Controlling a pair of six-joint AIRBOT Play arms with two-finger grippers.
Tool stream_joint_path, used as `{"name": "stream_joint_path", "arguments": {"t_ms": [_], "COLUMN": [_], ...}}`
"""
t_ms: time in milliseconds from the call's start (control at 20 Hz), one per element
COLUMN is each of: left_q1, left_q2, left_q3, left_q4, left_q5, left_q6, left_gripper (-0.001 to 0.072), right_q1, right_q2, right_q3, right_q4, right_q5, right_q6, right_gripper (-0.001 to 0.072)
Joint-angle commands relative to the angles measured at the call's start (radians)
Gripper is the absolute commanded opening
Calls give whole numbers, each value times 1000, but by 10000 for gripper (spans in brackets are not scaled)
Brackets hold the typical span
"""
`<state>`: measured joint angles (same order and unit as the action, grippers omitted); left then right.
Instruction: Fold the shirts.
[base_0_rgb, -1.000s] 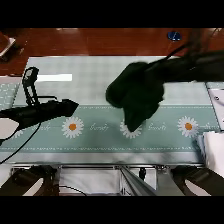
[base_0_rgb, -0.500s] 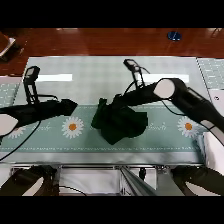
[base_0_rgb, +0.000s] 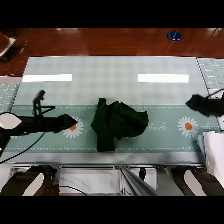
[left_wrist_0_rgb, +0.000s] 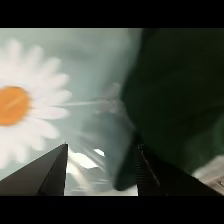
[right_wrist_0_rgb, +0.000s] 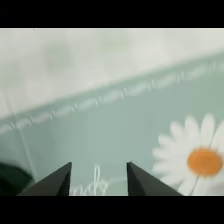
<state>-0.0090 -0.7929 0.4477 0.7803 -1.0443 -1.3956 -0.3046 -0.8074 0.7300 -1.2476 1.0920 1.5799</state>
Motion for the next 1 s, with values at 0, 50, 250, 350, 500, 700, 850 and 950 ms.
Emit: {"name": "stream_joint_path", "arguments": {"t_ms": [0,50,250,350,500,700,850,950], "left_q1": [-3,-25,-196,-279,-340,-332,-322,-321], "left_q2": [-135,-182,-376,-459,-570,-614,-614,-614], "left_q3": [-100,-93,-10,60,175,247,252,252], "left_q4": [-439,-452,-453,-460,-459,-455,-454,-455], "left_q5": [51,63,143,175,159,114,93,90], "left_q6": [351,371,393,393,393,393,408,408], "left_gripper": [505,505,505,505,334,25,25,25], "right_q1": [-109,-88,40,107,190,306,386,425], "right_q2": [65,64,64,64,52,-76,-199,-293], "right_q3": [-233,-264,-317,-319,-319,-319,-309,-281], "right_q4": [205,237,248,247,269,386,488,566], "right_q5": [2,-6,-61,-92,-131,-188,-291,-325], "right_q6": [-86,-98,-83,-49,-18,-60,-109,-172], "right_gripper": [407,407,407,407,407,407,407,407]}}
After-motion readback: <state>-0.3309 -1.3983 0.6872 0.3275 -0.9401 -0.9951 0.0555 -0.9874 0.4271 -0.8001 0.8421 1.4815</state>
